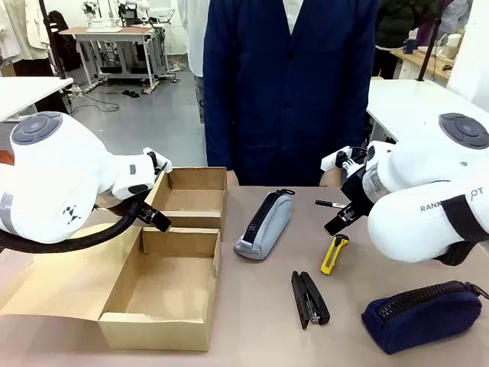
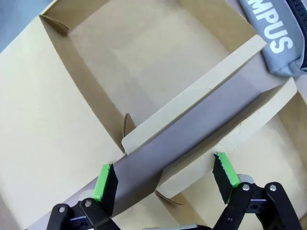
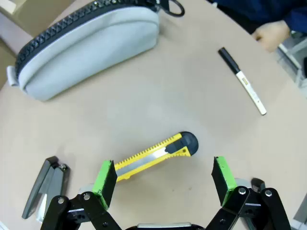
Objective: Place items inside the box.
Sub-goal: Pick up a Pencil pouch or Stapler and place it inside the Mailer Box closest to the robot.
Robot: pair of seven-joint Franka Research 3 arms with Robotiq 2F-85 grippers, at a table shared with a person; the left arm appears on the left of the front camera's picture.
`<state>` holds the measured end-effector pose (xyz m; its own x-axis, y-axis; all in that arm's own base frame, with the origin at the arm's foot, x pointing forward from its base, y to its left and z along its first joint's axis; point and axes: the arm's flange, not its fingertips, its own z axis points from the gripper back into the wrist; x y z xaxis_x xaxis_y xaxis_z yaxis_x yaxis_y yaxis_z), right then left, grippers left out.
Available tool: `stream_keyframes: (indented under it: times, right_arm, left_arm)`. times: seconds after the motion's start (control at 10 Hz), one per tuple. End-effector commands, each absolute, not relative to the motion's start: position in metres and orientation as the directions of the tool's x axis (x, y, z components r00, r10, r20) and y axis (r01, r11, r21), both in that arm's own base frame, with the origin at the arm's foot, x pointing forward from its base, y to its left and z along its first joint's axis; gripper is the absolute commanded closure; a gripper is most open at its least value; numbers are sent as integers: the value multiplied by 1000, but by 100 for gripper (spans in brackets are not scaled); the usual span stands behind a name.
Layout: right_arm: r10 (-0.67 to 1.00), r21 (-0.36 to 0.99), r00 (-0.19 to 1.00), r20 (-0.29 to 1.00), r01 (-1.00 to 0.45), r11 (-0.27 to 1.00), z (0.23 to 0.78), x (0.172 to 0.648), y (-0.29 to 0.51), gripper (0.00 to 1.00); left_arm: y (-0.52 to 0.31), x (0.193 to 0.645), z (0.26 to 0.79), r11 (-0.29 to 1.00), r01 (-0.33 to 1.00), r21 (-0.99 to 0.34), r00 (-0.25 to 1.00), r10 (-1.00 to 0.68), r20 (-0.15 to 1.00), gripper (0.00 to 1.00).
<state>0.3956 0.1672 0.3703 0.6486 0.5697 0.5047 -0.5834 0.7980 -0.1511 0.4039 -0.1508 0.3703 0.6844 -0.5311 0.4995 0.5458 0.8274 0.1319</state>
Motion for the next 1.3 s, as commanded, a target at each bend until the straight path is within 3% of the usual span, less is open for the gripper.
stream_keyframes:
  times: [0.0, 1.2]
  right_arm:
    - [570, -151, 648, 505, -583, 798, 370, 396, 167, 0]
    - [570, -151, 648, 505, -583, 798, 370, 396, 167, 0]
  left_arm:
    - [-151, 404, 370, 827, 546, 132, 684, -531, 500, 0]
    - [-151, 404, 370, 827, 546, 132, 684, -531, 500, 0]
